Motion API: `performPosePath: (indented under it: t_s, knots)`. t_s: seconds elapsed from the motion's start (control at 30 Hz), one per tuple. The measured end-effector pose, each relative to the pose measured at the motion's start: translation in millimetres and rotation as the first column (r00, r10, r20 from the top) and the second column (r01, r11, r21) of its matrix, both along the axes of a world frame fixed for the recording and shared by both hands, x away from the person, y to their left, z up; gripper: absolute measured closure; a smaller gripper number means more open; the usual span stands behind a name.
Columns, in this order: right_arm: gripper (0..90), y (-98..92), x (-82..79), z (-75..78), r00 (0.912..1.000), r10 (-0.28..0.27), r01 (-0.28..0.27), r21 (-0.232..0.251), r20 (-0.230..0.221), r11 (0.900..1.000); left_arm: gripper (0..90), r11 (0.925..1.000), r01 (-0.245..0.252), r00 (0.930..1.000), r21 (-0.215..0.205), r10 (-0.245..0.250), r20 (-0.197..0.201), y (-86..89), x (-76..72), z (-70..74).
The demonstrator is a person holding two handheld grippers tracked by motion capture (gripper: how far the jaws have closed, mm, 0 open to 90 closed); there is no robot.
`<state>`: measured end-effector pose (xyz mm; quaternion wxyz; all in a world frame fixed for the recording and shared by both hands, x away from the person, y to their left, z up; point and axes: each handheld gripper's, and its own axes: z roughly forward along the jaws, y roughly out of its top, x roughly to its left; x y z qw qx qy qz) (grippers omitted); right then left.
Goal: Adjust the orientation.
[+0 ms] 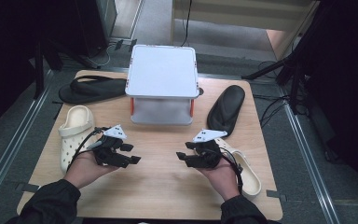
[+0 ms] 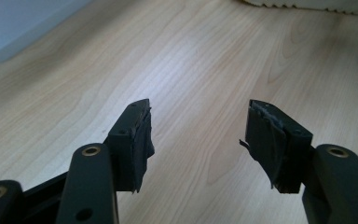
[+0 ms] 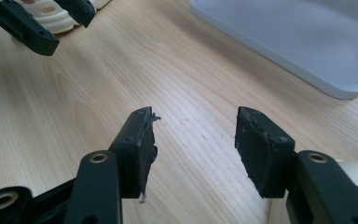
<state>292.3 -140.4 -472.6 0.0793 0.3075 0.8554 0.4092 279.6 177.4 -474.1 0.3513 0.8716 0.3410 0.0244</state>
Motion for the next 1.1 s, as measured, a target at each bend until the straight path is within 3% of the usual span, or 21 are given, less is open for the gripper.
performPosePath:
  t_s: [0.13,0.3,0.37,0.6,1.1]
  knots:
    - [47.4,1.5,-1.4,-0.6,1.0,0.002,-0.002,-0.012,0.0,1.0,39.9,0.9999,-0.005,0.9999,-0.01,0.005,-0.015,0.4,0.5,0.6]
    - [46.4,1.2,-4.2,-0.4,1.0,0.009,-0.009,-0.027,0.003,1.0,34.3,0.9998,-0.009,0.9999,-0.019,0.009,-0.005,4.7,1.4,6.6]
    - [46.4,0.9,-5.7,0.1,1.0,0.007,-0.007,-0.03,0.004,1.0,35.3,0.9994,-0.017,0.9998,-0.03,0.017,-0.007,7.3,1.2,9.0]
    - [46.2,-0.5,-4.9,-0.2,1.0,0.003,-0.003,-0.028,0.006,1.0,41.3,0.9995,-0.03,0.9995,-0.01,0.03,-0.006,15.9,-0.4,17.0]
    - [45.7,7.7,-5.1,-2.3,0.9995,0.03,-0.03,-0.035,0.001,0.999,43.4,0.9953,-0.095,0.9955,-0.019,0.094,-0.007,50.9,-0.1,33.7]
